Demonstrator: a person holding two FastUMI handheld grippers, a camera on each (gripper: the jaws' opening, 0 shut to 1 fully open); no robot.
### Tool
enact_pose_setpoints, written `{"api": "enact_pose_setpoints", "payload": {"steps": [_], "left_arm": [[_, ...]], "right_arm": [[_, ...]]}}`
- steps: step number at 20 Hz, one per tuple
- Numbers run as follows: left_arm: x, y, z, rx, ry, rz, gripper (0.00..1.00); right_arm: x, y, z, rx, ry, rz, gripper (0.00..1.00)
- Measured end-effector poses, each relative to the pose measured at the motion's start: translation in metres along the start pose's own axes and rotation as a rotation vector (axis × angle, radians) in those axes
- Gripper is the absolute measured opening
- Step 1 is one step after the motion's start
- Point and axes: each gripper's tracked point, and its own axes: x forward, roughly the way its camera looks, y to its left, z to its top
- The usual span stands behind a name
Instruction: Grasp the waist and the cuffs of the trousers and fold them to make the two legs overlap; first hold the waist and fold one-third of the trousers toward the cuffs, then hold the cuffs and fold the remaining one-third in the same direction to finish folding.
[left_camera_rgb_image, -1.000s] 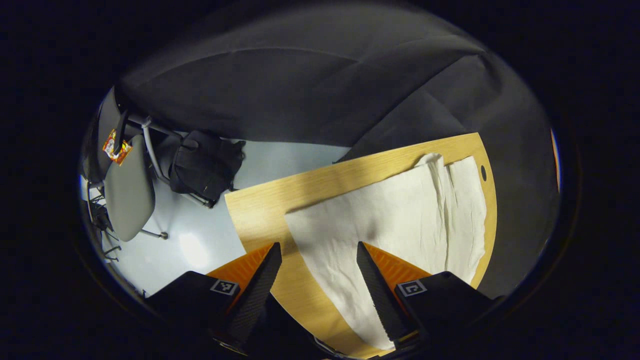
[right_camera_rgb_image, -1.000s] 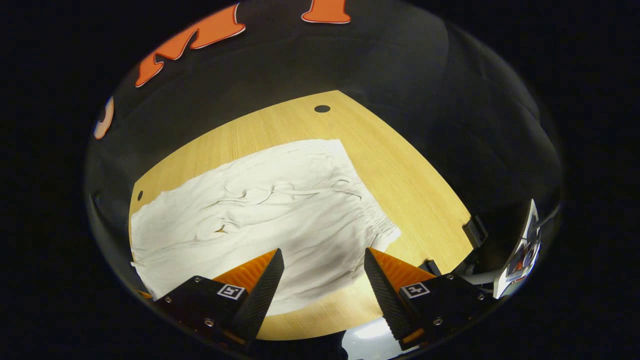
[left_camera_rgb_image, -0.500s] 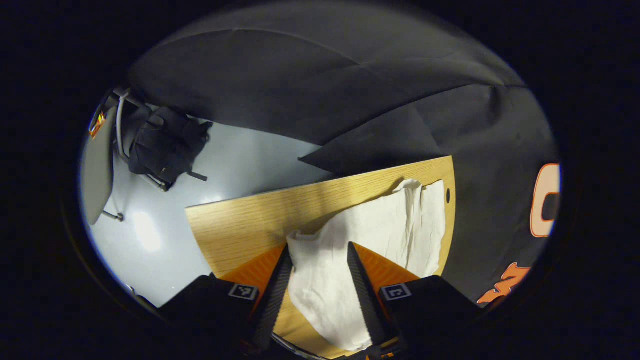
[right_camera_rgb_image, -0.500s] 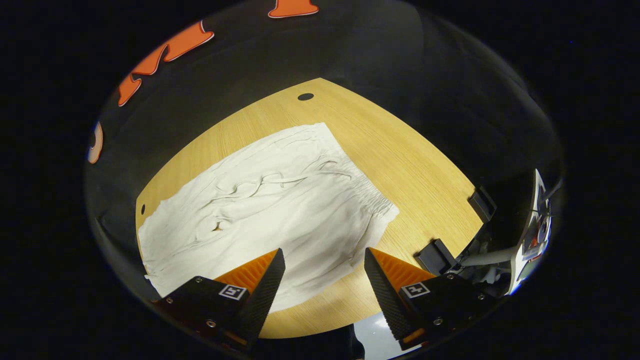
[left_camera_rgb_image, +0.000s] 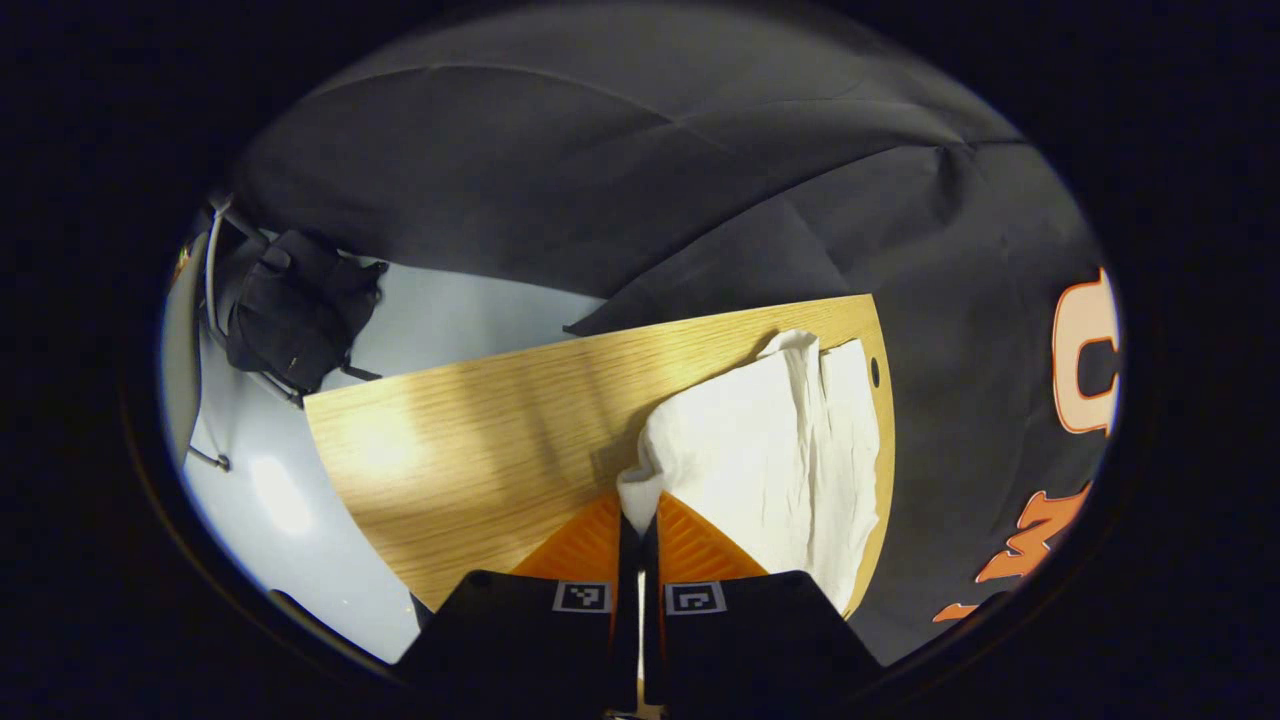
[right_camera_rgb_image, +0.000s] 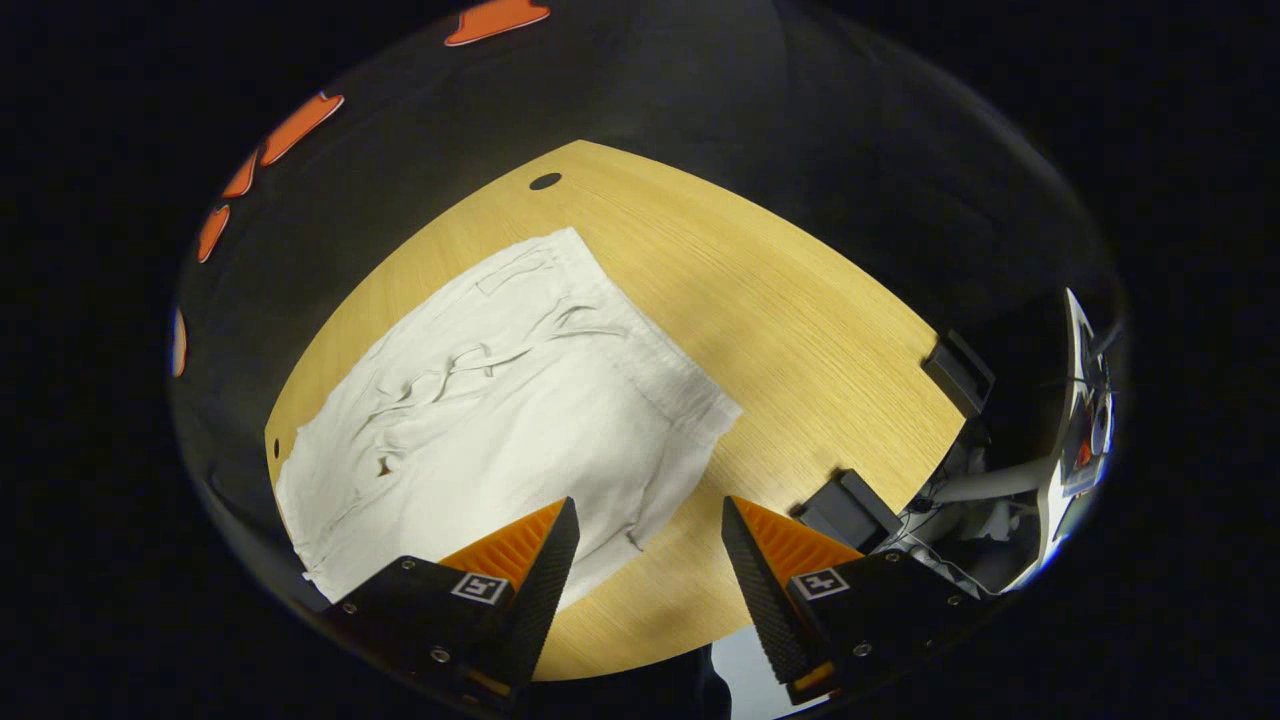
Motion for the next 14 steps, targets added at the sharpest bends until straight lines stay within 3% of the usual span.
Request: {"api": "enact_pose_setpoints", "payload": {"steps": [4,7,11,14], "left_arm": [[0.001,-0.009,-0.001,0.068,-0.017,0.020,0.06],[-0.007,-0.023,-0.001,0.087,-0.037,0.012,0.06],[-0.024,-0.031,0.000,0.101,-0.060,0.044,0.06],[-0.026,-0.030,-0.001,0.081,-0.058,0.066,0.06]], "right_arm": [[0.022,-0.016,-0.002,0.054,0.027,-0.006,0.85],[0.037,-0.007,0.010,0.087,0.014,0.032,0.85],[0.061,-0.011,0.025,0.082,0.017,-0.005,0.85],[0.071,-0.015,0.029,0.119,0.037,-0.039,0.69]]}}
